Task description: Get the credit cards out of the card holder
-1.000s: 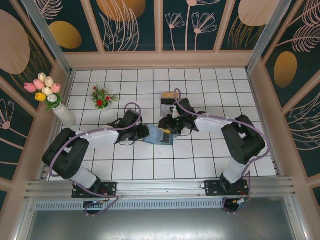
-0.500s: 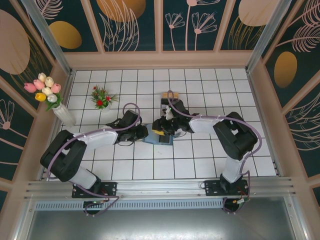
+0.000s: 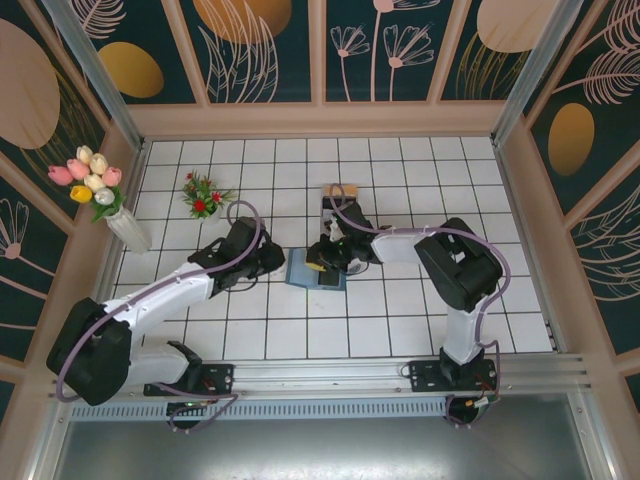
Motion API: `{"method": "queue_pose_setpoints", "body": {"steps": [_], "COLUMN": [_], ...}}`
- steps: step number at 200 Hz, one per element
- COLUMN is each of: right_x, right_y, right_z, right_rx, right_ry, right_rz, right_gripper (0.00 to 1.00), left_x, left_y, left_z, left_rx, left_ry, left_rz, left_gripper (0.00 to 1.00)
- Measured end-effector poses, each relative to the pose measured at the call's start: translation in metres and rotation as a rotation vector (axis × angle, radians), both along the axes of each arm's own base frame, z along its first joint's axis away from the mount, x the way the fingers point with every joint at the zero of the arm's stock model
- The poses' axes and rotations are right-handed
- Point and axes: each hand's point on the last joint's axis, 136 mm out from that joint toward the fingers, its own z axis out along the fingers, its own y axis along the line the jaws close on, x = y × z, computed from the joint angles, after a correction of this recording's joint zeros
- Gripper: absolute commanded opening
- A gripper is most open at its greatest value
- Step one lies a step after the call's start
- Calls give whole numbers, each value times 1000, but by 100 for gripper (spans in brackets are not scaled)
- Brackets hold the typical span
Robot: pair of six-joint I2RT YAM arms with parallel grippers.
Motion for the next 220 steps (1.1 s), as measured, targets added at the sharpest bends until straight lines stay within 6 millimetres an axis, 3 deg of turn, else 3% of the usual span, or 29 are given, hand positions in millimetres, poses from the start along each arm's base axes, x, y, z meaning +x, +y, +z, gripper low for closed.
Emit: {"method": "queue_pose_setpoints", "body": {"steps": [14, 24, 44, 61, 95, 156, 192, 220], "right_x": [0, 1, 3, 5, 10, 26, 15, 2], "right_y": [-3, -4, -5, -6, -10, -49, -61, -75], "right_z": [-4, -5, -7, -6, -1, 37, 28, 11], "right_rx": [-27, -41, -62, -74, -83, -67, -108, -162], "right_ry": [0, 0, -3, -11, -30, -114, -90, -45], "right_rz": [-4, -10, -13, -18, -36, -151, -160, -171], "right_gripper": [15, 7, 0, 0, 0, 5, 8, 15], "left_x": [0, 1, 1, -1, -2, 10, 11, 6], "left_y": [-10, -17, -30, -37, -49, -77, -96, -100], "left_z": [1, -2, -15, -29, -47, -32, -27, -37], "left_rx": [-51, -81, -133, -161, -178, -184, -153, -131], "left_ry": [-1, 6, 42, 88, 141, 120, 119, 147], "left_rz": [-23, -39, -63, -73, -102, -150, -181, -195], "left_gripper": [17, 15, 7, 0, 0, 0, 6, 8]}}
